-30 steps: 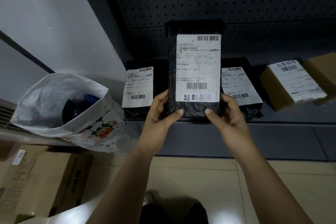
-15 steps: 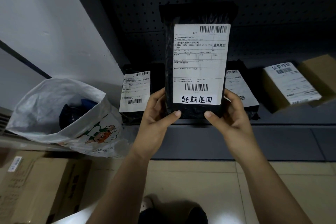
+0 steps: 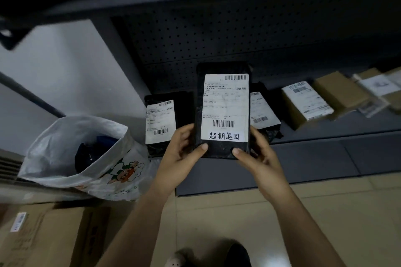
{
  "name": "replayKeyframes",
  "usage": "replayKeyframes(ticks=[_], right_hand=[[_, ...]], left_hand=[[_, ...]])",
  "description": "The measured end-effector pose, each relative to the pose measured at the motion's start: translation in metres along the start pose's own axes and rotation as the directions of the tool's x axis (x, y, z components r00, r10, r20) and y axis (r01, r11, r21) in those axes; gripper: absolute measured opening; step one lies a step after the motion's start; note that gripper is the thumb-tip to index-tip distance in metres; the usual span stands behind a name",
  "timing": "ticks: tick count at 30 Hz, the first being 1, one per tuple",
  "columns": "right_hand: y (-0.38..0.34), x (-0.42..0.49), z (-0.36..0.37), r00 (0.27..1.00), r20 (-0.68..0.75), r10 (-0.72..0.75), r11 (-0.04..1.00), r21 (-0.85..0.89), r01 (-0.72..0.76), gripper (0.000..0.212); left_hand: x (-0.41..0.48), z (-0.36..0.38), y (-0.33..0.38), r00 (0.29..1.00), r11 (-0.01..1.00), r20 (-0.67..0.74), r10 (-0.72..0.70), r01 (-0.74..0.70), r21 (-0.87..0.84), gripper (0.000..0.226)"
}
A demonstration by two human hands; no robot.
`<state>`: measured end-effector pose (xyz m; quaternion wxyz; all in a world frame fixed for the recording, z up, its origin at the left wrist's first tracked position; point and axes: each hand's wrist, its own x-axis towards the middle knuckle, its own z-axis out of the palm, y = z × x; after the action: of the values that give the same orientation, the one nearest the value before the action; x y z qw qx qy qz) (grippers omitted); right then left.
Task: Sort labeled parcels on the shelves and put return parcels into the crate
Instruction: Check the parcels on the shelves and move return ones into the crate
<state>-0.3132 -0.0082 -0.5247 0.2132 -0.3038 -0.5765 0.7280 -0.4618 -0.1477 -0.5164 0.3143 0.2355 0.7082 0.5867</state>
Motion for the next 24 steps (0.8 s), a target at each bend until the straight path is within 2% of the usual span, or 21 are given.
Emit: replayKeyframes(ticks=[3,5,8,11,15,18,21,24], right_hand=[[-0.016,-0.030,0.004,0.997,-0.077,0.002,1.000,0.007,-0.001,0.067],[-0.028,-0.053,0.007,0.987,-0.161,-0.004,0.999,0.045,0.012,0.063],[-0.048,-0.096,0.017,0.955,-0.296,-0.020,0.997,0.071,0.043,0.061],[-0.062,-0.146,0.030,0.906,-0.422,-0.036,0.994,0.083,0.078,0.059],[-0.075,-0.211,0.045,0.834,-0.548,-0.071,0.981,0.113,0.158,0.056],[-0.085,-0.251,0.050,0.774,-0.624,-0.107,0.966,0.119,0.229,0.058],[-0.101,-0.285,0.047,0.693,-0.702,-0.163,0.944,0.094,0.317,0.063],[-0.129,-0.316,0.036,0.585,-0.767,-0.263,0.910,0.004,0.414,0.058]], left_hand=[[-0.012,-0.009,0.023,0.990,0.992,-0.126,0.065,-0.050,0.117,0.048],[-0.022,-0.018,0.035,0.978,0.964,-0.137,0.156,-0.120,0.239,0.042],[-0.044,-0.033,0.054,0.946,0.836,0.015,0.324,-0.293,0.464,0.042],[-0.070,-0.043,0.075,0.888,0.685,0.198,0.414,-0.447,0.575,0.042],[-0.103,-0.043,0.101,0.754,0.468,0.397,0.523,-0.644,0.605,0.040],[-0.124,-0.032,0.122,0.639,0.320,0.488,0.594,-0.745,0.585,0.041],[-0.142,-0.010,0.152,0.545,0.261,0.534,0.647,-0.815,0.517,0.040],[-0.161,0.017,0.187,0.437,0.219,0.556,0.708,-0.883,0.415,0.038]])
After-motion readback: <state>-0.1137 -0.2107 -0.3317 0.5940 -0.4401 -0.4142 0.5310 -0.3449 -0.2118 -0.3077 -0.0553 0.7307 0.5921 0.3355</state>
